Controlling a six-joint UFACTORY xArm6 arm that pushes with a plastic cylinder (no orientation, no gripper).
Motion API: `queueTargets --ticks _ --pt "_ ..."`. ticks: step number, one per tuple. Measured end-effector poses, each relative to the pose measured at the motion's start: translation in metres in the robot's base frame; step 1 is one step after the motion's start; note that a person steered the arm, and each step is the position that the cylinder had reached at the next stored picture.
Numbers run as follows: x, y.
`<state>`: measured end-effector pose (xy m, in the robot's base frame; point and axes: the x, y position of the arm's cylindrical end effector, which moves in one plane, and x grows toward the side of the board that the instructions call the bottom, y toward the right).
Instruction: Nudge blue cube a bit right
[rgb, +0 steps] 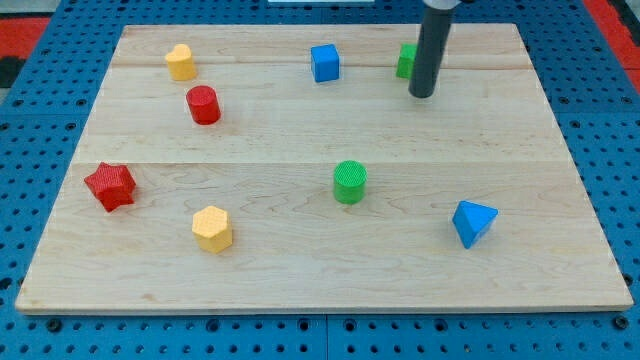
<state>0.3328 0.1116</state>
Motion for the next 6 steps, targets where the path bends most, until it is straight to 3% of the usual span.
queueTargets --ticks 3,4,6 --pt "0.0 -0.144" --pt "-0.026 -0.149" --pt "-0.037 -0.124"
